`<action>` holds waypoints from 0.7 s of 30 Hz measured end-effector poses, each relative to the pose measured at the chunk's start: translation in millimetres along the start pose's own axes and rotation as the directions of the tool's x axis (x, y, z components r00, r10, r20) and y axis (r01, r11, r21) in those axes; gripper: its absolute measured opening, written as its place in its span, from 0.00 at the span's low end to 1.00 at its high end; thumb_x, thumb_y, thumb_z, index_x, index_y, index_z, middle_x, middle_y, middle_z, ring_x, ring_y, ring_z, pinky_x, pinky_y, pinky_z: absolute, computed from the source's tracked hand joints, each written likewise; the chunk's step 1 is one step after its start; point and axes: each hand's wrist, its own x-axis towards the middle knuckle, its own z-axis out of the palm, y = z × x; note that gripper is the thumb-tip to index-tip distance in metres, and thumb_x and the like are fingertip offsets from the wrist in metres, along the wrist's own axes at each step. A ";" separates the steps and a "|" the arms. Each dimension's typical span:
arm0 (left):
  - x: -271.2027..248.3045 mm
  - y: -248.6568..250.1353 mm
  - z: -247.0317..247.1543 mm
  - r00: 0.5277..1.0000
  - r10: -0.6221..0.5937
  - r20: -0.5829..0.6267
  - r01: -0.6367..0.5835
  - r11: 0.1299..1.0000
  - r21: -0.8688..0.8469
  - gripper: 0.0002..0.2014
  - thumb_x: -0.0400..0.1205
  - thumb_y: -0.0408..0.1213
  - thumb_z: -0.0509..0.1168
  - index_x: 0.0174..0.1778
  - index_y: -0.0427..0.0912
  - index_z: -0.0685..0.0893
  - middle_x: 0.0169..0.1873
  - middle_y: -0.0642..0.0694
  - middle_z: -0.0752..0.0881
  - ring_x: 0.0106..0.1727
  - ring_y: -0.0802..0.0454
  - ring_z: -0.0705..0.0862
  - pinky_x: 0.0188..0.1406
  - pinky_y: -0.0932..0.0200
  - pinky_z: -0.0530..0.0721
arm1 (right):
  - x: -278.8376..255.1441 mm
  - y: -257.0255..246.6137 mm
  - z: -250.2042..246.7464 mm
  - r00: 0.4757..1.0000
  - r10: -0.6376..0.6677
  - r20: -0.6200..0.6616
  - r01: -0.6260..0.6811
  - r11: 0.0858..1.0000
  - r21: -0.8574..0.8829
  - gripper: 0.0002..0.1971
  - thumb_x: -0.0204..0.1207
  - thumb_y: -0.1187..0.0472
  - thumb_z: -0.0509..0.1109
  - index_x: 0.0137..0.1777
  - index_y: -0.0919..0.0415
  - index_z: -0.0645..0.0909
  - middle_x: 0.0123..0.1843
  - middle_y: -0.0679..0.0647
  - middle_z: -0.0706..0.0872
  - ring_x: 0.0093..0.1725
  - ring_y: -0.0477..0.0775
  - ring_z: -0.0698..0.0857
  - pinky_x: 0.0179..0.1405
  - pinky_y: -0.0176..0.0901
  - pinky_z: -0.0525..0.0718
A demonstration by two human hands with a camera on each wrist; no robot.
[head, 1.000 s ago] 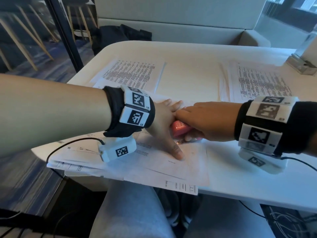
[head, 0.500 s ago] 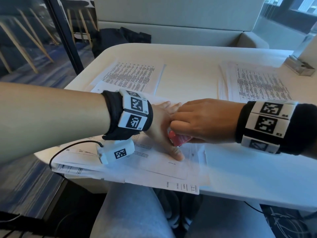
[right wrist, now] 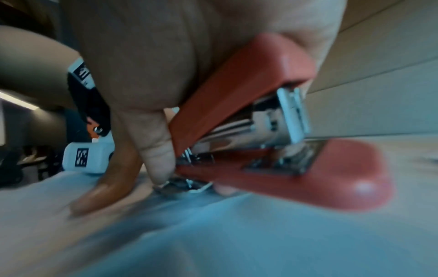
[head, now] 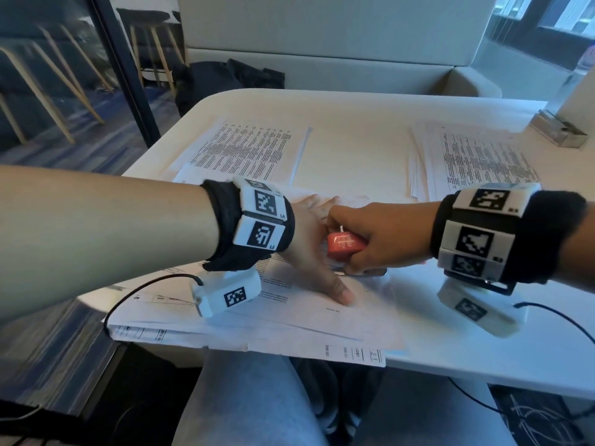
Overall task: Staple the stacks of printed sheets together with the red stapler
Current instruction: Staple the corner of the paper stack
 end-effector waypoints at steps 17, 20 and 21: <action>-2.8 8.7 -4.2 0.976 -0.207 0.065 0.208 0.978 -0.012 0.69 0.55 0.82 0.60 0.80 0.51 0.28 0.80 0.49 0.26 0.81 0.43 0.28 0.81 0.42 0.36 | -7.5 7.2 -9.2 0.987 0.147 0.069 -0.160 0.957 0.240 0.11 0.72 0.49 0.75 0.47 0.45 0.75 0.38 0.51 0.87 0.29 0.50 0.85 0.34 0.43 0.83; -2.9 8.3 -8.3 0.981 -0.186 0.062 0.189 0.981 -0.045 0.71 0.56 0.79 0.65 0.81 0.47 0.30 0.81 0.46 0.28 0.82 0.44 0.29 0.82 0.45 0.36 | -11.6 5.3 -9.7 0.987 0.159 0.030 -0.162 0.972 0.168 0.12 0.72 0.46 0.75 0.47 0.45 0.75 0.38 0.49 0.87 0.29 0.47 0.84 0.32 0.40 0.81; -4.3 7.5 -11.6 0.980 -0.192 0.056 0.195 0.979 -0.062 0.71 0.57 0.76 0.68 0.82 0.44 0.31 0.81 0.45 0.30 0.82 0.45 0.31 0.83 0.46 0.38 | -13.5 4.3 -10.1 0.986 0.167 0.003 -0.166 0.979 0.121 0.13 0.71 0.43 0.75 0.48 0.46 0.75 0.39 0.48 0.86 0.30 0.46 0.84 0.33 0.39 0.80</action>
